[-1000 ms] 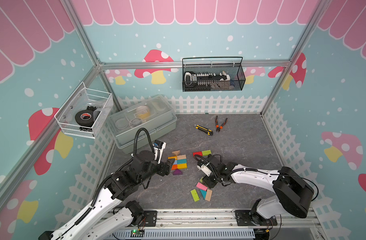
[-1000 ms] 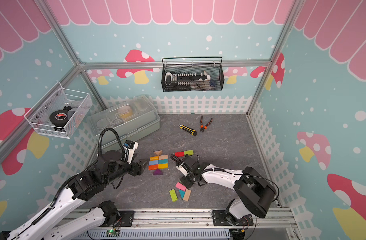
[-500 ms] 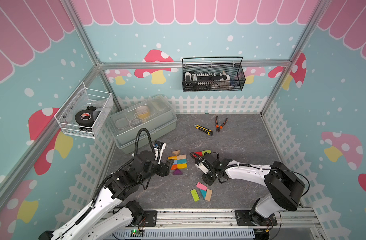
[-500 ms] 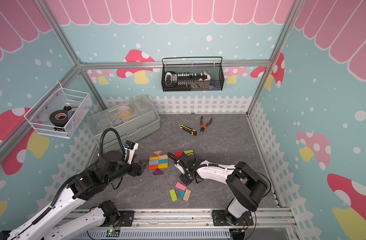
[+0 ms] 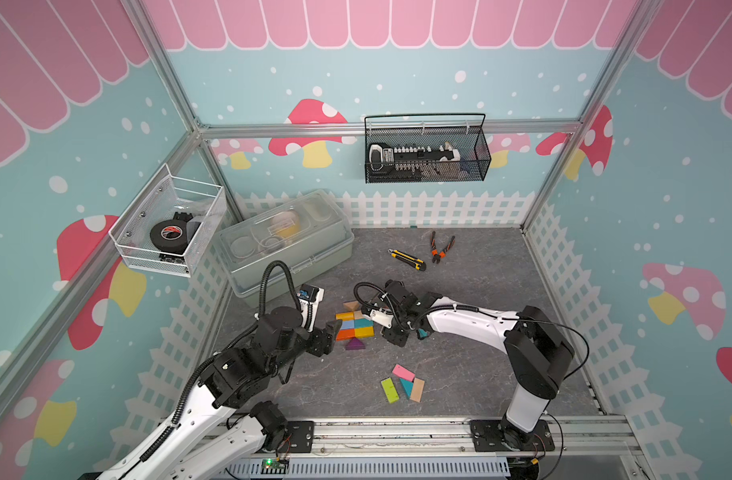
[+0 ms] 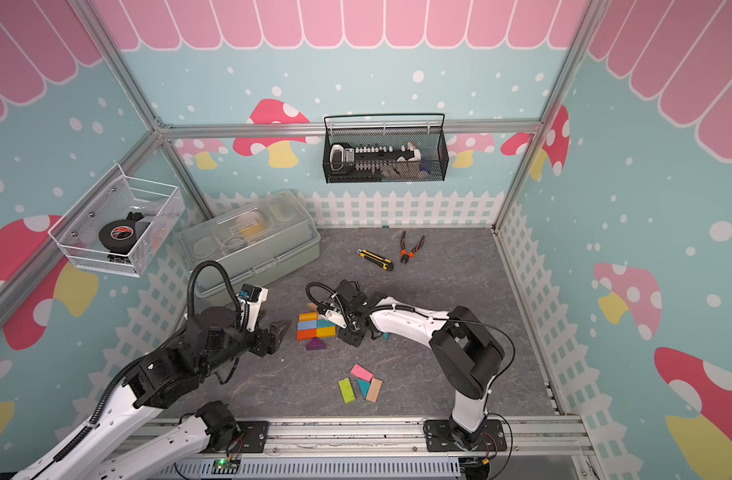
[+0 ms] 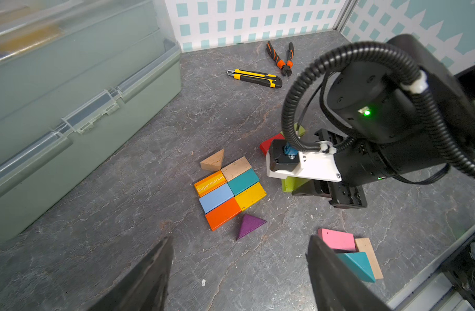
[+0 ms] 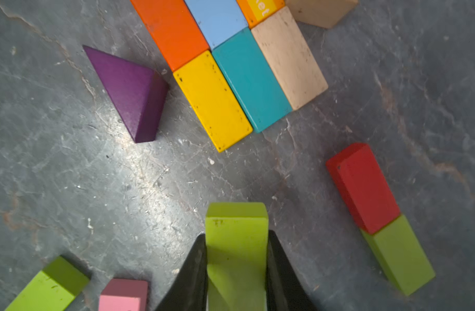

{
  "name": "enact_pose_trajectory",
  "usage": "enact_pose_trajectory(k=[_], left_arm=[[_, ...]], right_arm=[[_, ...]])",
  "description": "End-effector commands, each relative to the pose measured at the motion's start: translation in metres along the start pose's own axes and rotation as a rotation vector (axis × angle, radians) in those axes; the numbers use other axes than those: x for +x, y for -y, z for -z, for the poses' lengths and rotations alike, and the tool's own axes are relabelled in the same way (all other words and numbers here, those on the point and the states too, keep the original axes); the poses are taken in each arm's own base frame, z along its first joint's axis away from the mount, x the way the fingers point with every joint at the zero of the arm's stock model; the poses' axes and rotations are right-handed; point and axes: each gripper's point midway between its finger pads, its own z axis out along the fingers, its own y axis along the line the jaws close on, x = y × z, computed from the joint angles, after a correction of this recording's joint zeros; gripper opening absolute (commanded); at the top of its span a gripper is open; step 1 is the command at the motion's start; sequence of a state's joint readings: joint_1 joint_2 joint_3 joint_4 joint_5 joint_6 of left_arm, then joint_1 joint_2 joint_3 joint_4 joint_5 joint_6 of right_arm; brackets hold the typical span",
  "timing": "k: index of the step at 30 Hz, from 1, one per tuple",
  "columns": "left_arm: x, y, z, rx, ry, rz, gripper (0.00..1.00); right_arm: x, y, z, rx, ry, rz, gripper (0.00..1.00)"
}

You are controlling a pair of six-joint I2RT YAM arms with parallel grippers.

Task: Assemble a piece of candy with building blocks
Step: Place the building block at the center of the board.

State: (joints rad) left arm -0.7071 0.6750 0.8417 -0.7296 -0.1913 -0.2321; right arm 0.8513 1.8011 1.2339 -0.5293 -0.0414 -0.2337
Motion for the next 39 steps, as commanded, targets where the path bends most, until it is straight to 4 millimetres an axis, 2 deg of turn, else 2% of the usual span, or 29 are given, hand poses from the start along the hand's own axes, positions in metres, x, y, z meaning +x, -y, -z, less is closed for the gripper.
enact_pose_trajectory(k=[1,6,7,17,39], left_arm=[[0.009,-0.008,0.0,-0.039,-0.017,0.007,0.77],[0.009,-0.008,-0.002,-0.037,-0.026,0.004,0.77],[0.01,-0.007,-0.002,-0.035,-0.029,0.004,0.77],[0.014,-0.006,-0.007,-0.033,-0.055,-0.001,0.77],[0.018,-0.005,-0.013,-0.037,-0.086,-0.01,0.76]], right_arm=[[0.009,0.0,-0.005,-0.034,-0.067,0.175,0.19],[0.006,0.005,-0.01,-0.07,-0.073,0.24,0.19],[0.011,0.005,-0.02,-0.094,-0.095,0.239,0.2],[0.028,0.025,-0.032,-0.115,-0.117,0.272,0.21],[0.033,0.04,-0.042,-0.161,-0.113,0.348,0.28]])
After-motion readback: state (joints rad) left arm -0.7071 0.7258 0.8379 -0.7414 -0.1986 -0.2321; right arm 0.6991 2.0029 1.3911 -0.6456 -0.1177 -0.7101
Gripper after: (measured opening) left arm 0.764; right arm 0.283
